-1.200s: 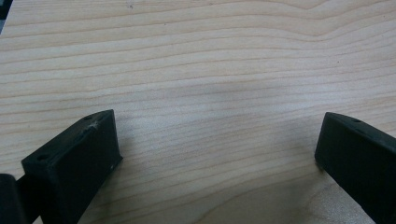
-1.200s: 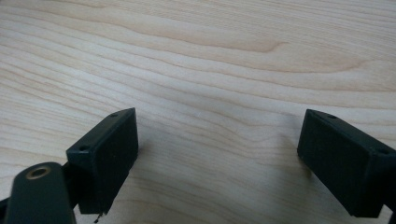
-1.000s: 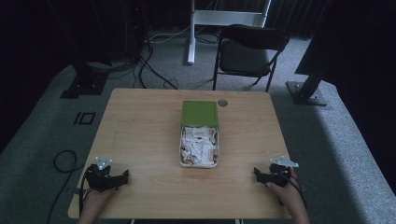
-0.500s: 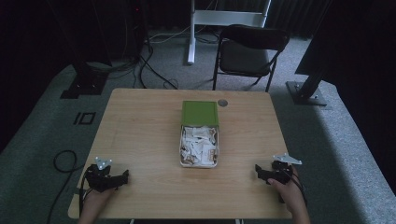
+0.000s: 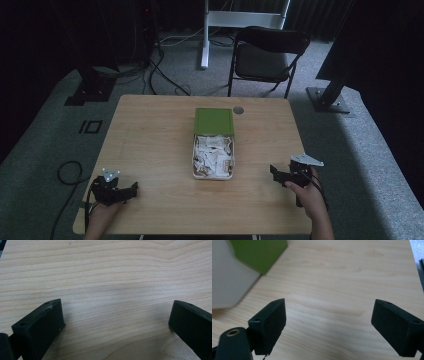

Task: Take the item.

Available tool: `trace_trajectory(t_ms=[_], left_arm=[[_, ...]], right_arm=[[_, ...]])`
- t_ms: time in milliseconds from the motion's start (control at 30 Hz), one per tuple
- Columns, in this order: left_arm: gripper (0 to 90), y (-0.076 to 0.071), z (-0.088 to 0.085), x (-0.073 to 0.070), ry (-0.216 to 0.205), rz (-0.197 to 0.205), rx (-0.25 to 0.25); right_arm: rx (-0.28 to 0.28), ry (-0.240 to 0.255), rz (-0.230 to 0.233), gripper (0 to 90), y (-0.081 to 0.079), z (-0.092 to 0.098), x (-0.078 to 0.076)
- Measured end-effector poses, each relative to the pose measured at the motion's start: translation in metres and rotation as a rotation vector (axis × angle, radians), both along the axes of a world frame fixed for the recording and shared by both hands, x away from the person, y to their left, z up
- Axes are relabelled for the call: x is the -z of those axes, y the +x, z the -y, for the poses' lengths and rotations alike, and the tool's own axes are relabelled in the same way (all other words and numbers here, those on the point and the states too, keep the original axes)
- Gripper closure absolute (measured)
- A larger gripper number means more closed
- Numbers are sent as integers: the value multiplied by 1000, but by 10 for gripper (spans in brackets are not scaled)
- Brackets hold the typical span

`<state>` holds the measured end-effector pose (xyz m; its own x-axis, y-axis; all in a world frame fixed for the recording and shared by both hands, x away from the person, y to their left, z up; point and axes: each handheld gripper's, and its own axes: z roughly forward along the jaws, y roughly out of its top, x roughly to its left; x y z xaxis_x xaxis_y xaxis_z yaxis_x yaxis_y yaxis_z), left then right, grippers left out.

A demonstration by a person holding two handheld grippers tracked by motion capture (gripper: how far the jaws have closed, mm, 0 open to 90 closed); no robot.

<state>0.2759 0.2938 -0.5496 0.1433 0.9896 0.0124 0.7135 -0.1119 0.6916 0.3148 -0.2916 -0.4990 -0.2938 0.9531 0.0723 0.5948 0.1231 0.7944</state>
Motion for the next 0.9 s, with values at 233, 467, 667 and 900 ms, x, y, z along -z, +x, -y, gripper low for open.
trace_trajectory(t_ms=[233, 467, 667, 900], left_arm=[[7, 0, 0, 0, 0, 0, 0], [6, 0, 0, 0, 0, -2, 1], [6, 0, 0, 0, 0, -2, 1], [6, 0, 0, 0, 0, -2, 1]], right_arm=[[-32, 6, 44, 124, 2, -9, -19], [-84, -8, 72, 125, 5, -23, -35], [-123, 10, 97, 124, 8, -37, -46], [-182, 21, 120, 124, 10, -58, -55]])
